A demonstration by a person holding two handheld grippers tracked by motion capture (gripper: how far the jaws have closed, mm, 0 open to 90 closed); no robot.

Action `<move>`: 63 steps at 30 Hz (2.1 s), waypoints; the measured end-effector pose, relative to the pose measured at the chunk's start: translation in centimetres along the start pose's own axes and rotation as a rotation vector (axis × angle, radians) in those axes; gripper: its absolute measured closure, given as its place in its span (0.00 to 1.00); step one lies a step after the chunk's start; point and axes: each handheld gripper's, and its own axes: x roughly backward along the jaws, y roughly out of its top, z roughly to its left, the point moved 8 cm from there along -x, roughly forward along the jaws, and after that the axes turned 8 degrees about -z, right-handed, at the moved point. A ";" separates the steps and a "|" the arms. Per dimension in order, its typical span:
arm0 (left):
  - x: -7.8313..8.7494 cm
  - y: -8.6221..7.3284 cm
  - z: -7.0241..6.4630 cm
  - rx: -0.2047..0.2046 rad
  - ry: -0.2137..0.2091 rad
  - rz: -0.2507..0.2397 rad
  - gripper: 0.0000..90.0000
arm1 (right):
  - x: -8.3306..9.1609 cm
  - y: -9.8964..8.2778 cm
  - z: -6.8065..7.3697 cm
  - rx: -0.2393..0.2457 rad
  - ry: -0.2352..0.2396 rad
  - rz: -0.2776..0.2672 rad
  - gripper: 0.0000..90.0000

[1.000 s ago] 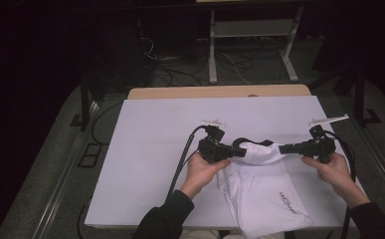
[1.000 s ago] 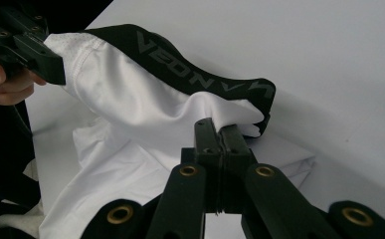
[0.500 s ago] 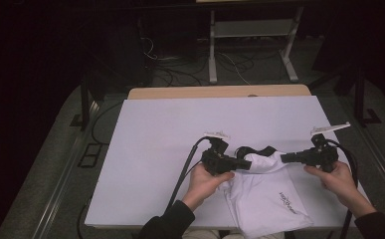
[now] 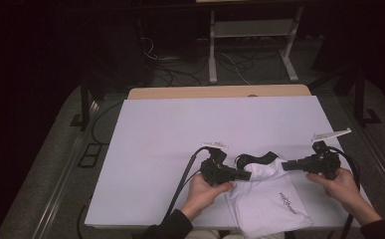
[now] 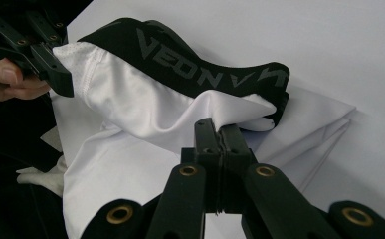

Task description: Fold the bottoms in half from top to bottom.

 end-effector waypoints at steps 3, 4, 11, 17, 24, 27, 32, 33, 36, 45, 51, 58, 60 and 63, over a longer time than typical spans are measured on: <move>-0.1 -0.5 -0.1 0.009 -0.009 -0.002 0.97 | 0.1 -0.3 0.1 -0.001 0.004 0.007 0.97; -0.1 -0.6 -0.2 0.009 -0.012 0.002 0.97 | 0.1 -0.4 0.2 -0.005 0.007 0.011 0.97; -0.2 -1.5 -0.4 0.008 -0.028 0.016 0.97 | 0.3 -1.4 0.6 -0.002 0.019 0.033 0.97; -0.5 -2.4 -0.7 0.010 -0.037 0.027 0.97 | 0.4 -1.9 0.7 -0.003 0.021 0.048 0.97; -0.8 -3.3 -0.7 0.013 -0.046 0.043 0.97 | 0.4 -2.7 0.7 -0.011 0.027 0.070 0.97; -0.8 -3.7 -0.7 0.017 -0.048 0.047 0.97 | 0.4 -3.1 0.7 -0.014 0.029 0.079 0.97; -0.9 -4.1 -0.8 0.023 -0.054 0.046 0.97 | 0.6 -3.5 0.7 -0.023 0.032 0.094 0.97; -0.9 -4.1 -0.8 0.023 -0.056 0.046 0.97 | 0.6 -3.5 0.7 -0.023 0.032 0.094 0.97; -1.1 -4.6 -1.0 0.028 -0.061 0.045 0.97 | 0.7 -3.8 0.7 -0.027 0.037 0.100 0.96; -1.4 -5.7 -0.7 0.031 -0.049 0.072 0.97 | 0.9 -4.5 0.8 -0.044 0.052 0.136 0.81; -1.5 -6.0 -0.7 0.013 -0.034 0.077 0.97 | 1.7 -3.9 0.8 -0.033 0.031 0.120 0.66; -1.6 -6.1 -0.8 0.002 -0.022 0.086 0.97 | 1.9 -2.3 0.5 -0.026 -0.003 0.078 0.54; -1.6 -6.2 -0.7 -0.003 -0.018 0.092 0.97 | 1.8 -1.8 0.4 -0.027 -0.010 0.071 0.52; -1.6 -6.3 -0.7 -0.013 -0.011 0.102 0.97 | 1.5 -1.2 0.1 -0.023 -0.029 0.063 0.49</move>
